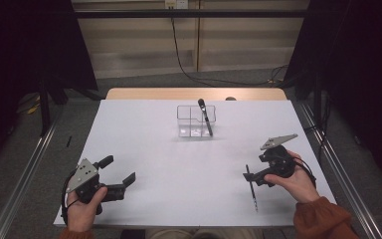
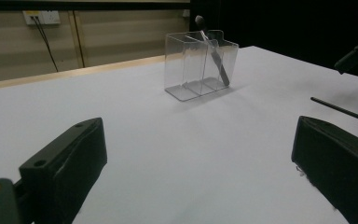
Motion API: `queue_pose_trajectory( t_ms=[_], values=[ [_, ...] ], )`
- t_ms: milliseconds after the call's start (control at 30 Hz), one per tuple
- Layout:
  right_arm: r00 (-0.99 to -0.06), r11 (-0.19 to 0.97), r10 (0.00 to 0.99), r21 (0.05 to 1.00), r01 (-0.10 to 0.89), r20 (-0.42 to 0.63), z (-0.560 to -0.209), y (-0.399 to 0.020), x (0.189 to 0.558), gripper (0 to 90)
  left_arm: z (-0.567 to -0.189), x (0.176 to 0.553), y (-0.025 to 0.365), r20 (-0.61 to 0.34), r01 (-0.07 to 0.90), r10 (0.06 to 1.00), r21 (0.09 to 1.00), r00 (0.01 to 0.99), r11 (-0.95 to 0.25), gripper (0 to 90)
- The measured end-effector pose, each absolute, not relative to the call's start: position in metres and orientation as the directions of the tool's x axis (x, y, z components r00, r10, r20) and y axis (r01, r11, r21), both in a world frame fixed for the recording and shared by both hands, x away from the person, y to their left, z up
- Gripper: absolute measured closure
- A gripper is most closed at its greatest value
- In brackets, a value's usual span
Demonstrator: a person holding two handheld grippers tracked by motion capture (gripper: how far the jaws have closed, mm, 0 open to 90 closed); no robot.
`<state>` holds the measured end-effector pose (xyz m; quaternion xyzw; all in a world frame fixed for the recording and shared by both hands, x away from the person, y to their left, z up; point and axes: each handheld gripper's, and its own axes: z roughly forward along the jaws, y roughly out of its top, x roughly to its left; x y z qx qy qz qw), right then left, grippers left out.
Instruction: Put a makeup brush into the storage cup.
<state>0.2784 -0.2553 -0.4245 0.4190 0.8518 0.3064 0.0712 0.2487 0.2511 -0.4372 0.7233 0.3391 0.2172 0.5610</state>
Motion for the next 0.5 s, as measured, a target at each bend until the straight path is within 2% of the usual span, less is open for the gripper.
queue_pose_trajectory(
  t_ms=[67, 300, 500],
  values=[
    [-0.633, 0.47, 0.763, 0.56, 0.682, 0.132, -0.426, -0.254, 0.281, 9.0, -0.437, 0.249, 0.251, -0.067, 0.247, 0.733, 0.959, 0.677, -0.141, 3.3],
    [-0.644, 0.523, 0.753, 0.471, 0.71, 0.133, -0.426, -0.251, 0.286, 8.5, -0.437, 0.249, 0.251, -0.068, 0.249, 0.734, 0.958, 0.676, -0.14, 3.3],
    [-0.665, 0.597, 0.737, 0.342, 0.726, 0.126, -0.43, -0.244, 0.288, 8.0, -0.437, 0.249, 0.25, -0.061, 0.246, 0.731, 0.958, 0.679, -0.149, 3.3]
  ],
)
